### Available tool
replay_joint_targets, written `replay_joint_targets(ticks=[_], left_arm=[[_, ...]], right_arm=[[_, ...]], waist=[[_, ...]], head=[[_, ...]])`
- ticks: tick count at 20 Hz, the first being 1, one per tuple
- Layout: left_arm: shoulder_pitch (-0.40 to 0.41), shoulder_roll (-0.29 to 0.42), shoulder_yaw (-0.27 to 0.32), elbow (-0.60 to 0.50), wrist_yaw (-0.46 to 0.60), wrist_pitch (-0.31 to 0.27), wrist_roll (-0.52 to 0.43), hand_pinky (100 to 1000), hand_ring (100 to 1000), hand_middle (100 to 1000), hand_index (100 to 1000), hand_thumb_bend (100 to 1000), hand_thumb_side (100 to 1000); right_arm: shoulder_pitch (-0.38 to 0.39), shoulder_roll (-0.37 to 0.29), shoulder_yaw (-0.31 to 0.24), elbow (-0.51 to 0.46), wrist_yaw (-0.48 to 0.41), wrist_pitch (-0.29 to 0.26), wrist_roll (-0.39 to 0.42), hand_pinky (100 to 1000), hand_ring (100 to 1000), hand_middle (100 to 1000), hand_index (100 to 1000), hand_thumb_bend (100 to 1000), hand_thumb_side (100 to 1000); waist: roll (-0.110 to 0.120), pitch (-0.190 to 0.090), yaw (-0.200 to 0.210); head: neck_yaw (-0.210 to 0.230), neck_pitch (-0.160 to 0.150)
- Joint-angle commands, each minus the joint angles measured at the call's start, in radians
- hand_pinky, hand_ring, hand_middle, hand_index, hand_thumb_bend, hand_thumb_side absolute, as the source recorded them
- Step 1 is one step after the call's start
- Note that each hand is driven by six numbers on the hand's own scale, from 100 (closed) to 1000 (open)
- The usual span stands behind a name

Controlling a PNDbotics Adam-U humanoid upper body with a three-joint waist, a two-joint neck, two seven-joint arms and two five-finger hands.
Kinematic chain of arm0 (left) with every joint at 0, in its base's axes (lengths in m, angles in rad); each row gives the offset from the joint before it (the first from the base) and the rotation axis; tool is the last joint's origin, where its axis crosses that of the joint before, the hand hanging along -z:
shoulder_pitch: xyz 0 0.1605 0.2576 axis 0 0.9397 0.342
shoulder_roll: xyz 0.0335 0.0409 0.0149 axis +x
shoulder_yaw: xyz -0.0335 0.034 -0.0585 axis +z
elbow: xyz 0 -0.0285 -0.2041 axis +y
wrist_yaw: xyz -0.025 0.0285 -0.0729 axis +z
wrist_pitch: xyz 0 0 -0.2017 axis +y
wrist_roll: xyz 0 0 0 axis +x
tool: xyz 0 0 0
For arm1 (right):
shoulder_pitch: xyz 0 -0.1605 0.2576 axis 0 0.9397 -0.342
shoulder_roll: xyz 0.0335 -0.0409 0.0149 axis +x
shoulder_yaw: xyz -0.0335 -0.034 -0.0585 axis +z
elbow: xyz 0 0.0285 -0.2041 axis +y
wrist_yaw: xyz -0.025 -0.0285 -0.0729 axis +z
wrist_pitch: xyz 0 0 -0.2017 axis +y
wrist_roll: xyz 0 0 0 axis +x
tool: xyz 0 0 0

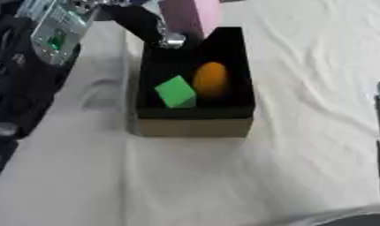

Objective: Pick up objects on the table and place them in the box.

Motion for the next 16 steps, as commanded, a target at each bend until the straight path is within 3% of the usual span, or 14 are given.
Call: replay_joint_targets(ticks=[1,4,5,6,7,8,9,10,11,12,13,14,15,16], left_arm=[[-0.016,0.018,0.005,-0.008,0.0,0.005,-0.011,815,896,928,963,473,752],[-0.014,0.011,0.002,0.045,-0.029,0.006,-0.021,848,917,945,984,520,772],[-0.013,0.009,0.005,0.064,-0.044,0.011,-0.017,837,907,934,974,880,1000],[-0.011,0.007,0.006,0.082,-0.063,0.02,-0.007,837,906,933,972,940,1000],[-0.01,0.005,0.005,0.098,-0.081,0.025,0.003,839,909,937,971,695,895],[-0.01,0.003,0.004,0.113,-0.102,0.026,0.014,839,908,937,967,587,827],[-0.01,0.001,0.004,0.124,-0.117,0.023,0.021,838,908,937,968,421,654],[-0.01,-0.001,0.006,0.133,-0.125,0.018,0.027,836,907,937,969,429,667],[-0.011,-0.003,0.008,0.139,-0.129,0.014,0.033,834,905,935,972,688,842],[-0.011,-0.005,0.009,0.142,-0.132,0.013,0.039,833,904,934,971,723,864],[-0.011,-0.006,0.01,0.146,-0.136,0.013,0.044,833,905,933,970,685,852],[-0.011,-0.007,0.01,0.149,-0.143,0.013,0.048,837,907,936,969,583,795],[-0.01,-0.007,0.01,0.153,-0.15,0.011,0.05,836,907,938,965,388,580],[-0.009,-0.008,0.01,0.158,-0.154,0.007,0.05,836,907,938,965,386,573]], right_arm=[[-0.013,-0.001,-0.002,-0.019,0.009,-0.001,0.005,837,576,540,758,100,1000],[-0.016,0.0,-0.001,-0.021,0.01,0.0,0.006,837,575,540,757,100,1000],[-0.016,0.0,-0.001,-0.022,0.01,0.001,0.006,837,574,539,757,100,1000],[-0.016,-0.001,-0.001,-0.023,0.008,0.0,0.006,837,574,539,757,100,1000],[-0.015,-0.002,-0.002,-0.023,0.007,0.001,0.006,836,574,539,757,100,1000],[-0.014,-0.004,-0.004,-0.024,0.005,0.002,0.004,836,573,539,757,100,1000],[-0.014,-0.006,-0.005,-0.024,0.004,0.003,0.002,836,573,539,757,100,1000],[-0.013,-0.007,-0.006,-0.023,0.003,0.004,0.0,836,573,538,756,100,1000],[-0.013,-0.008,-0.006,-0.023,0.002,0.004,-0.001,835,572,538,756,100,1000],[-0.013,-0.007,-0.006,-0.024,0.0,0.005,-0.002,835,572,537,756,100,1000],[-0.013,-0.007,-0.006,-0.024,-0.001,0.004,-0.003,835,572,537,756,100,1000],[-0.014,-0.007,-0.005,-0.025,-0.002,0.004,-0.003,835,572,537,755,100,1000],[-0.014,-0.006,-0.006,-0.025,-0.002,0.005,-0.004,834,571,536,755,100,1000],[-0.013,-0.007,-0.007,-0.024,-0.003,0.006,-0.006,834,571,536,755,100,1000]], waist=[[-0.009,-0.025,-0.003],[-0.008,-0.023,-0.007],[-0.007,-0.021,-0.009],[-0.007,-0.019,-0.01],[-0.006,-0.017,-0.012],[-0.004,-0.015,-0.014],[-0.003,-0.013,-0.015],[-0.001,-0.011,-0.015],[0.0,-0.01,-0.016],[0.001,-0.008,-0.016],[0.002,-0.007,-0.017],[0.002,-0.006,-0.019],[0.003,-0.006,-0.02],[0.003,-0.006,-0.021]], head=[[-0.007,0.006],[-0.006,0.003],[-0.005,0.001],[-0.004,-0.001],[-0.003,-0.002],[-0.003,-0.002],[-0.003,-0.001],[-0.003,-0.001],[-0.003,-0.002],[-0.002,-0.004],[-0.001,-0.004],[-0.001,-0.004],[-0.002,-0.004],[-0.002,-0.004]])
